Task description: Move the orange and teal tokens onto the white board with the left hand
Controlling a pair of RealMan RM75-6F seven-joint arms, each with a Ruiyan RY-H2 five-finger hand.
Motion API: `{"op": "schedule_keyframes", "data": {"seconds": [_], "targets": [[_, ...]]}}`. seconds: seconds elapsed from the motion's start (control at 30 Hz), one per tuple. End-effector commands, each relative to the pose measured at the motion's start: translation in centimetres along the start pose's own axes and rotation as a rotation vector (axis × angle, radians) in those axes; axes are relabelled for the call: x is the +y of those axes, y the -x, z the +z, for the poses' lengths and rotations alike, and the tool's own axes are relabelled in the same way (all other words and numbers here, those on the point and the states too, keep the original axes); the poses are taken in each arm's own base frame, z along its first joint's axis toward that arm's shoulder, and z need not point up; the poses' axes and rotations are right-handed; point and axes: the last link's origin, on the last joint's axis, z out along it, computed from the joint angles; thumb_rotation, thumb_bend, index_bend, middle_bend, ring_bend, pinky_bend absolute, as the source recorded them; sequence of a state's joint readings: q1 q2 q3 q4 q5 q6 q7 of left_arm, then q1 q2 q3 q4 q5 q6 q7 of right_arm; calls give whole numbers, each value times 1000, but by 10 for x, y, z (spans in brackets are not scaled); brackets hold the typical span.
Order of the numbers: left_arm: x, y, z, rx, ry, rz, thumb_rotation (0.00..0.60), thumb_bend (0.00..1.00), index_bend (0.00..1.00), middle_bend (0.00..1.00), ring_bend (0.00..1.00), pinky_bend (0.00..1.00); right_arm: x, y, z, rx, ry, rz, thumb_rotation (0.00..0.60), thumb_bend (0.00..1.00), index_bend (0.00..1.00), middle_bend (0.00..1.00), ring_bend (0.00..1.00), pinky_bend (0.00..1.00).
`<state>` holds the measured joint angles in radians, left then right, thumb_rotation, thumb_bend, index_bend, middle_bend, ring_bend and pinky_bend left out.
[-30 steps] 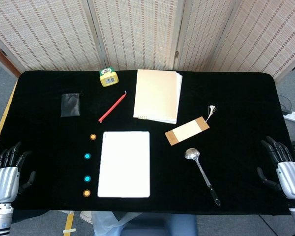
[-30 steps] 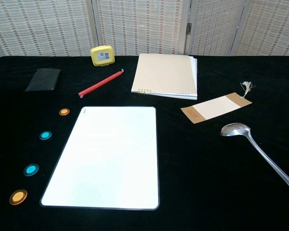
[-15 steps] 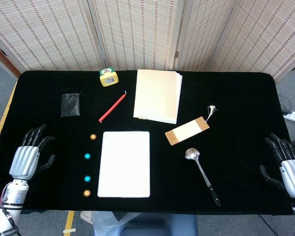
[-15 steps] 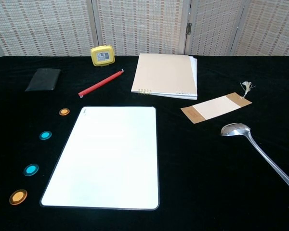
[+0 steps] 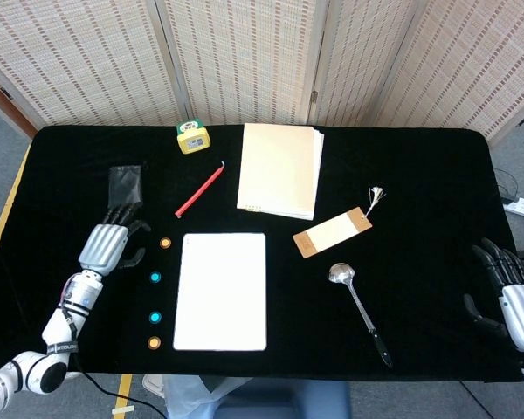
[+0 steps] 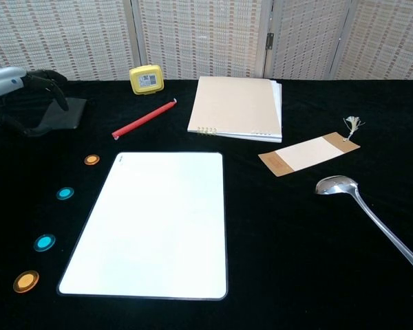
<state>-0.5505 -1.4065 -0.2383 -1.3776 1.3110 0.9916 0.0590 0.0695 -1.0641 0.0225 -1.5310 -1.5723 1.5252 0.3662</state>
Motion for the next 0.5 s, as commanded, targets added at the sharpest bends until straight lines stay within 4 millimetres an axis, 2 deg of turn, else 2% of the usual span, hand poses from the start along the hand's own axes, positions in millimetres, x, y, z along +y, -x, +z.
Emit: {"op": "schedule_keyframes", "data": {"seconds": [0.03, 0.33, 0.5], "targets": [[7, 15, 15, -41, -6, -3, 600, 447, 393, 98, 55, 0, 2, 1, 0, -3, 5, 3, 600, 483, 0, 0, 7, 0], [24, 34, 34, -95, 11, 32, 600, 446, 392, 97, 32, 0, 6, 5, 1, -15, 19, 11, 600, 483, 0, 0, 7, 0], [26, 45, 45, -130, -9, 51, 600, 446, 393, 97, 29, 0, 8, 5, 2, -19, 26, 13, 600, 484, 0, 0, 8, 0]]}}
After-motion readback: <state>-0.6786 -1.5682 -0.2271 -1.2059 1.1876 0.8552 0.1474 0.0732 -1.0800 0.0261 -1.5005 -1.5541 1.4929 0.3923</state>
